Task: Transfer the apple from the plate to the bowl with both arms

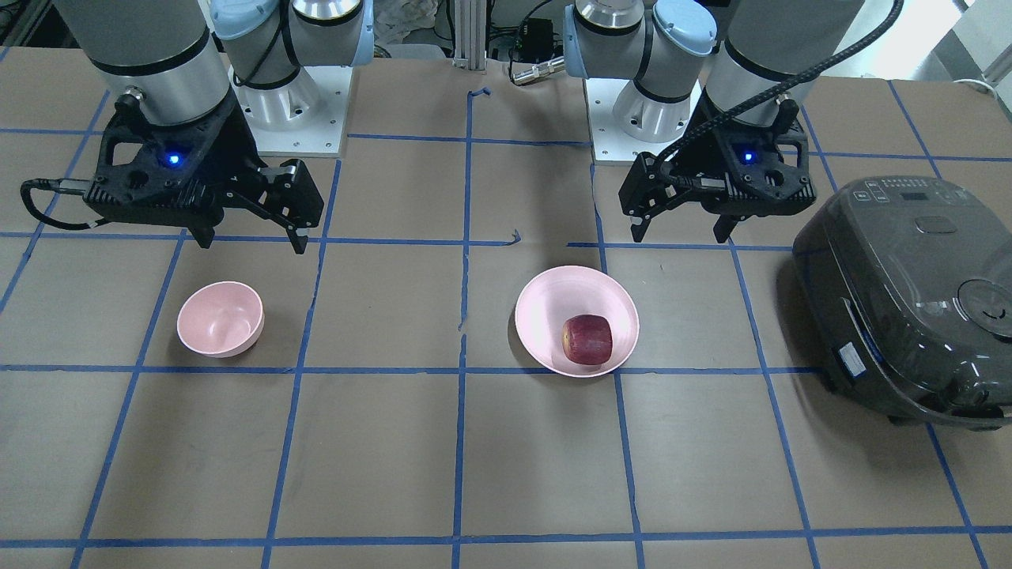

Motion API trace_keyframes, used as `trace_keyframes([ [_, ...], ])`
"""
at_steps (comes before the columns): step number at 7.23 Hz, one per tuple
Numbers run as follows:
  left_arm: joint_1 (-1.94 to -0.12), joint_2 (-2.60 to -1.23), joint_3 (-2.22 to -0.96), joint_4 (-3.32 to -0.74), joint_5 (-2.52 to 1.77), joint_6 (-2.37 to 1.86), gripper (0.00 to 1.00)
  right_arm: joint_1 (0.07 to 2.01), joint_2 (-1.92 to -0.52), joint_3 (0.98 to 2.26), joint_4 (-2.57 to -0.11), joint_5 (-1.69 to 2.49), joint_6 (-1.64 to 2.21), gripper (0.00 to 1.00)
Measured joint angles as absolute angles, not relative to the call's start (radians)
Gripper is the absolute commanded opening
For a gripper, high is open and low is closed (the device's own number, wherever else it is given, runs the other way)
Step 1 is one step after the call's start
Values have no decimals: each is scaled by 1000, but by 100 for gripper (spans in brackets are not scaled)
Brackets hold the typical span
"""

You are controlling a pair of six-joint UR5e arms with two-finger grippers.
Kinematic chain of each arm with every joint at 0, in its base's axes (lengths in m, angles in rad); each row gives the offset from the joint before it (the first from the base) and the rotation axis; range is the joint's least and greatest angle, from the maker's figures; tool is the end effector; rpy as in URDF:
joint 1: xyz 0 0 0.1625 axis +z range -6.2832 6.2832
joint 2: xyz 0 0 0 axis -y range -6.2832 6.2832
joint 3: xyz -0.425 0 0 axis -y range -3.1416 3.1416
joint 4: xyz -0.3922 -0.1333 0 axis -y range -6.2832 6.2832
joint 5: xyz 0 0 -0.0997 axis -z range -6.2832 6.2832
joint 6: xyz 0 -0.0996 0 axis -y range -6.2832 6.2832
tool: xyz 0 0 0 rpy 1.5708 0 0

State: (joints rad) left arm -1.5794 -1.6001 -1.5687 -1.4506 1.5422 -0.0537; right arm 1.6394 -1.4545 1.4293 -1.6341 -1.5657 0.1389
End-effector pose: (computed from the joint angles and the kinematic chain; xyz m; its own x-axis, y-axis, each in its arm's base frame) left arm -0.1406 -0.5118 0.4868 -0.9986 -0.0422 0.0334 -0.0451 0.9948 -0.0912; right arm 0.1712 -0.5390 0.5041 -0.9974 0.0693 -0.0173 0.0705 0.9937 -0.0868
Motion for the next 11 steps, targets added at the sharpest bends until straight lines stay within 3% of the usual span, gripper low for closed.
trace_keyframes([
  [4,-1577,-1601,-1569,-1447,1541,-54,100,1622,-1452,1429,-1634,-1567,131,100],
  [6,-1576,-1604,-1568,-1438,1539,-56,100,1518,-1449,1443,-1626,-1564,14,100],
  [9,-1573,-1606,-1570,-1432,1538,-55,100,1285,-1426,1638,-1797,-1556,-227,99],
  [11,-1575,-1609,-1581,-1431,1536,-63,100,1236,-1399,1818,-1973,-1558,-290,94],
])
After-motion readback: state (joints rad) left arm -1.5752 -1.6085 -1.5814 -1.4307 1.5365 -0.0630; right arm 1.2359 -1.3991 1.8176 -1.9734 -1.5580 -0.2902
